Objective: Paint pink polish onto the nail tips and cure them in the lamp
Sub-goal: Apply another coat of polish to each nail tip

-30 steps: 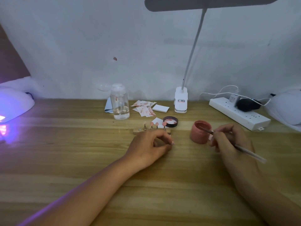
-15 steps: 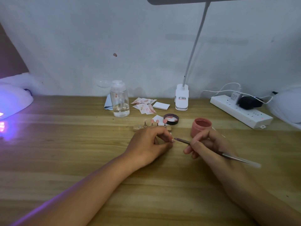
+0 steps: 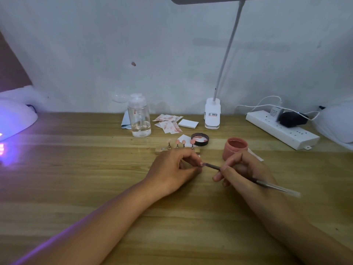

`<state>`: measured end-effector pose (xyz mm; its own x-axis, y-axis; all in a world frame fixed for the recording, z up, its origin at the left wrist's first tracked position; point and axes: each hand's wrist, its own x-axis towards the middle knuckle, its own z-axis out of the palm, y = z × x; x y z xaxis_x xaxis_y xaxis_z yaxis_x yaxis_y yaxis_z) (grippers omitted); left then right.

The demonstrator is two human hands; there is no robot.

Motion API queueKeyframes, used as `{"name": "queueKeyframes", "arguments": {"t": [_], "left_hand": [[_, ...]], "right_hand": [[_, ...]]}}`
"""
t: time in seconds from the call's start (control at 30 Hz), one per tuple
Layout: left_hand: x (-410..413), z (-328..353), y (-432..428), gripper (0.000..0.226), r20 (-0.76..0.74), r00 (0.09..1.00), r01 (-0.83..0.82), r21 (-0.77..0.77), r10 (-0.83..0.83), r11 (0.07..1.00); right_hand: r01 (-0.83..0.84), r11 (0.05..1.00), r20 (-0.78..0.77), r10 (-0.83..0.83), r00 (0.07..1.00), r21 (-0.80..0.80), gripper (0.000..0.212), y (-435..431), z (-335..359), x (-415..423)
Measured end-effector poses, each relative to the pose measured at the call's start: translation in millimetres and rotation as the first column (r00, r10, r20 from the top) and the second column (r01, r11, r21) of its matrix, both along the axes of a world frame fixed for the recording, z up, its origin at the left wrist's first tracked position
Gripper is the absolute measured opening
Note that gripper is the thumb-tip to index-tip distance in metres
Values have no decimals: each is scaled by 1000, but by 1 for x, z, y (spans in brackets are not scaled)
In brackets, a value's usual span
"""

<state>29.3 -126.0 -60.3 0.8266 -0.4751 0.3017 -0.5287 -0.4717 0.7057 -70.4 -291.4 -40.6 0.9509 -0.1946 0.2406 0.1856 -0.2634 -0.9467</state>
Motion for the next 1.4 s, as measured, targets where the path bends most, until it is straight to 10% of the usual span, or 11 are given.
{"name": "queueKeyframes", "arguments": {"t": [1.4], "left_hand": [[-2,0,-2,25,2,1000,-13,-32,13,999]], "right_hand": [[7,991,20,-10,1000,132,8,0,4,1]]}}
